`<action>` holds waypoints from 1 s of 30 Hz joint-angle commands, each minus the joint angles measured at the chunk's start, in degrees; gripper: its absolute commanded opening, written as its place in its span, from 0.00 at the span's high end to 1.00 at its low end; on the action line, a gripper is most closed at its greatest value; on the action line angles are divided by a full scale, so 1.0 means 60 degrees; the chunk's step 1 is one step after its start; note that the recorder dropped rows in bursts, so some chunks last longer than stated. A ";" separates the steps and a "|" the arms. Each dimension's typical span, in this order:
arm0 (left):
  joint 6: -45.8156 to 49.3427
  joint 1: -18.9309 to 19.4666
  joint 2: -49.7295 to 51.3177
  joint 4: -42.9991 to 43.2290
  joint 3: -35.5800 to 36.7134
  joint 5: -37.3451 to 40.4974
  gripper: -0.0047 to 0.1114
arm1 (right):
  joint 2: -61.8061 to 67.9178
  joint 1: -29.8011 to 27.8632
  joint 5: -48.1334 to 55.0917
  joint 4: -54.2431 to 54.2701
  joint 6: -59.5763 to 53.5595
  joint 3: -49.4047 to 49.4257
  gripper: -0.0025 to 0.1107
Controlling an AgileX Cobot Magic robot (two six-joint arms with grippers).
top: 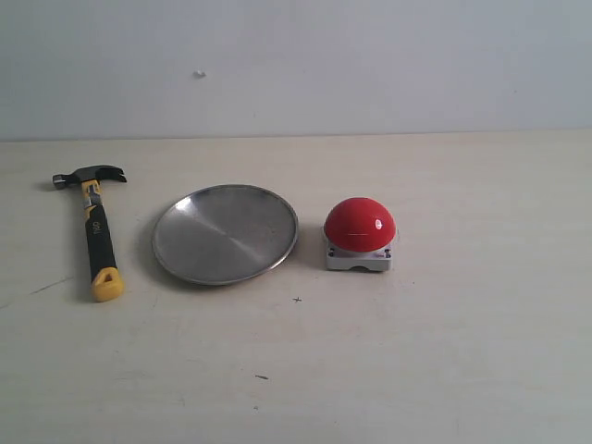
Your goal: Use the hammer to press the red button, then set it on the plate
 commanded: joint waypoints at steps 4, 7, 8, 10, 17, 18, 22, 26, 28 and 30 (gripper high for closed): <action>-0.0383 0.0012 -0.0060 -0.0093 -0.0025 -0.2632 0.96 | -0.0056 -0.0043 -0.0038 0.0008 -0.0029 0.0052 0.98; -0.0383 0.0012 -0.0060 -0.0071 -0.0025 -0.3398 0.96 | -0.0056 -0.0043 -0.0038 0.0008 -0.0029 0.0052 0.98; -0.0383 0.0012 -0.0060 -0.0071 -0.0025 -0.3595 0.96 | -0.0056 -0.0043 -0.0038 0.0008 -0.0029 0.0052 0.98; -0.0580 0.0012 -0.0060 -0.0422 -0.0025 -0.4202 0.96 | -0.0056 -0.0043 -0.0038 0.0008 -0.0029 0.0052 0.98; 0.2155 0.0012 0.2194 -0.5191 -0.2564 -0.3179 0.96 | -0.0056 -0.0043 -0.0038 0.0008 -0.0029 0.0052 0.98; 0.3323 0.0012 0.3658 -0.6163 -0.3679 -0.2071 0.96 | -0.0056 -0.0043 -0.0038 0.0008 -0.0029 0.0052 0.98; 0.4124 0.0012 0.9001 -0.5543 -0.7343 0.1087 0.96 | -0.0056 -0.0043 -0.0038 0.0008 -0.0029 0.0052 0.98; 0.4399 0.0012 1.3375 -0.5537 -1.0758 0.4565 0.96 | -0.0056 -0.0043 -0.0038 0.0008 -0.0029 0.0052 0.98; 0.4992 -0.0007 1.5224 -0.5522 -1.2343 0.6531 0.96 | -0.0056 -0.0043 -0.0038 0.0008 -0.0029 0.0052 0.98; 0.5095 -0.0007 1.6750 -0.5516 -1.3927 0.8448 0.96 | -0.0056 -0.0043 -0.0038 0.0008 -0.0029 0.0052 0.98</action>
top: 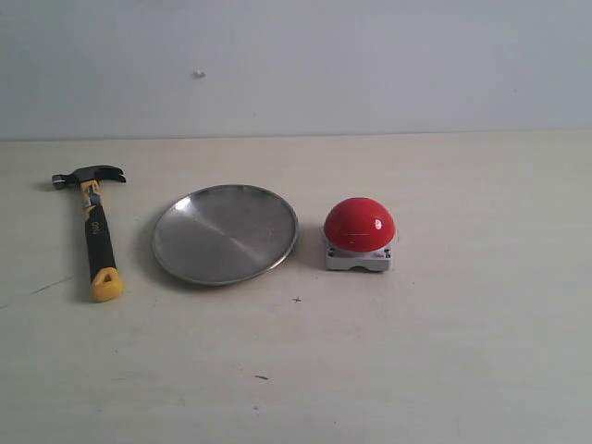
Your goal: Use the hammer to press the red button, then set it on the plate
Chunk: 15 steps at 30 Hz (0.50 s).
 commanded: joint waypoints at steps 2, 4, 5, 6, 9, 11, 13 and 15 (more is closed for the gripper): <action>0.0352 -0.0025 0.3166 0.0281 -0.3321 0.4109 0.96 | -0.0056 -0.0043 -0.0038 0.0008 -0.0029 0.0052 0.98; 0.0162 -0.0119 0.3934 0.0785 -0.4284 0.4797 0.96 | -0.0056 -0.0043 -0.0038 0.0008 -0.0029 0.0052 0.98; 0.0098 -0.0189 0.4206 0.1075 -0.4741 0.4973 0.96 | -0.0056 -0.0043 -0.0038 0.0008 -0.0029 0.0052 0.98; 0.0060 -0.0287 0.4517 0.1457 -0.5159 0.5101 0.96 | -0.0056 -0.0043 -0.0038 0.0008 -0.0029 0.0052 0.98; -0.0325 -0.0677 0.5320 0.2512 -0.6169 0.5185 0.96 | -0.0056 -0.0043 -0.0038 0.0008 -0.0029 0.0052 0.98; -0.0626 -0.0971 0.5783 0.3008 -0.6611 0.5327 0.96 | -0.0056 -0.0043 -0.0038 0.0008 -0.0029 0.0052 0.98; -0.1334 -0.1276 0.6349 0.3809 -0.7247 0.5519 0.96 | -0.0056 -0.0043 -0.0038 0.0008 -0.0029 0.0052 0.98; -0.2308 -0.1447 0.6880 0.4366 -0.8033 0.5897 0.96 | -0.0056 -0.0043 -0.0038 0.0008 -0.0029 0.0052 0.98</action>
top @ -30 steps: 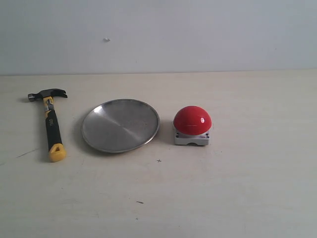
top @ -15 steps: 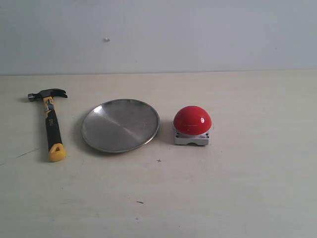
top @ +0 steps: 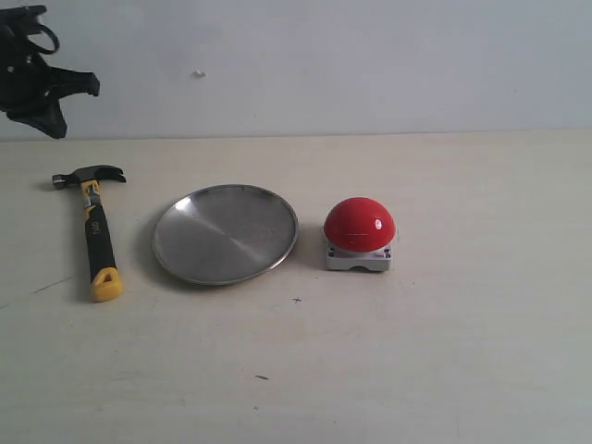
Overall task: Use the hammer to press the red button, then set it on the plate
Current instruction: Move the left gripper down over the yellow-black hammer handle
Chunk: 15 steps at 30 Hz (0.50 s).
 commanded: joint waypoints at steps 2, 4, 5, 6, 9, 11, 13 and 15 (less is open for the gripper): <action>-0.2052 -0.0425 0.1409 0.1050 -0.2090 0.1124 0.96 | -0.0056 -0.0043 -0.0038 0.0008 -0.0029 0.0052 0.98; -0.2528 -0.0425 0.1844 0.0930 -0.2697 0.1661 0.96 | -0.0056 -0.0043 -0.0038 0.0008 -0.0029 0.0052 0.98; -0.2725 -0.0382 0.2013 0.0852 -0.2954 0.1829 0.96 | -0.0056 -0.0043 -0.0038 0.0008 -0.0029 0.0052 0.98; -0.2938 -0.0359 0.2164 0.0830 -0.3164 0.1829 0.96 | -0.0056 -0.0043 -0.0038 0.0008 -0.0029 0.0052 0.98; -0.3521 -0.0340 0.2395 0.0830 -0.3383 0.1829 0.96 | -0.0056 -0.0043 -0.0038 0.0008 -0.0029 0.0052 0.98; -0.3664 -0.0340 0.2460 0.0762 -0.3383 0.1829 0.96 | -0.0056 -0.0043 -0.0038 0.0008 -0.0029 0.0052 0.98; -0.3664 -0.0340 0.2535 0.0507 -0.3383 0.1829 0.92 | -0.0056 -0.0043 -0.0038 0.0008 -0.0029 0.0052 0.98; -0.3664 -0.0310 0.2572 0.0222 -0.3383 0.1829 0.84 | -0.0056 -0.0043 -0.0038 0.0008 -0.0029 0.0052 0.98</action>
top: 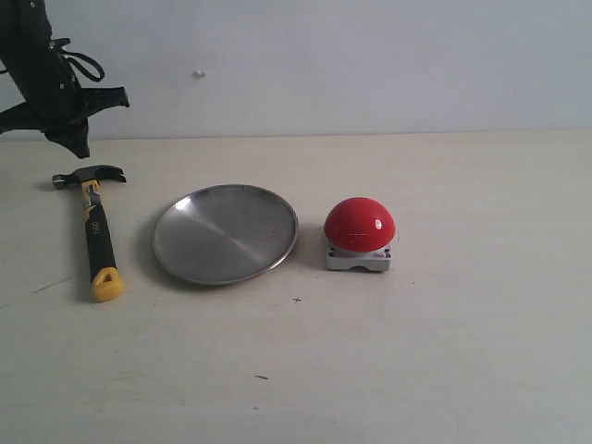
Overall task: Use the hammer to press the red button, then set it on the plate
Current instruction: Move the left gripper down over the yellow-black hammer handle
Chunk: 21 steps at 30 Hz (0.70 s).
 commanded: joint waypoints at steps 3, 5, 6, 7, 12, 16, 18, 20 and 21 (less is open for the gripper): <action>-0.0129 0.0104 0.0178 -0.0942 -0.0125 0.0039 0.67 | -0.0056 -0.0043 -0.0038 0.0008 -0.0029 0.0052 0.98; -0.0151 0.0104 0.0301 -0.0905 -0.0125 0.0039 0.60 | -0.0056 -0.0043 -0.0038 0.0008 -0.0029 0.0052 0.98; -0.0171 0.0120 0.0369 -0.0898 -0.0125 0.0039 0.57 | -0.0056 -0.0043 -0.0038 0.0008 -0.0029 0.0052 0.98; -0.0262 0.0142 0.0435 -0.0881 -0.0125 0.0039 0.56 | -0.0056 -0.0043 -0.0038 0.0008 -0.0029 0.0052 0.98; -0.0666 0.0200 0.0655 -0.0737 -0.0125 0.0039 0.56 | -0.0056 -0.0043 -0.0038 0.0008 -0.0029 0.0052 0.98; -0.0979 0.0200 0.0677 -0.0117 -0.0125 0.0039 0.56 | -0.0056 -0.0043 -0.0038 0.0008 -0.0029 0.0052 0.98; -0.0908 0.0236 0.0677 -0.0072 -0.0125 0.0039 0.56 | -0.0056 -0.0043 -0.0038 0.0008 -0.0029 0.0052 0.98; -0.0872 0.0323 0.0691 -0.0072 -0.0125 0.0039 0.56 | -0.0056 -0.0043 -0.0038 0.0008 -0.0029 0.0052 0.98; -0.0872 0.0367 0.0712 -0.0072 -0.0125 0.0039 0.56 | -0.0056 -0.0043 -0.0038 0.0008 -0.0029 0.0052 0.98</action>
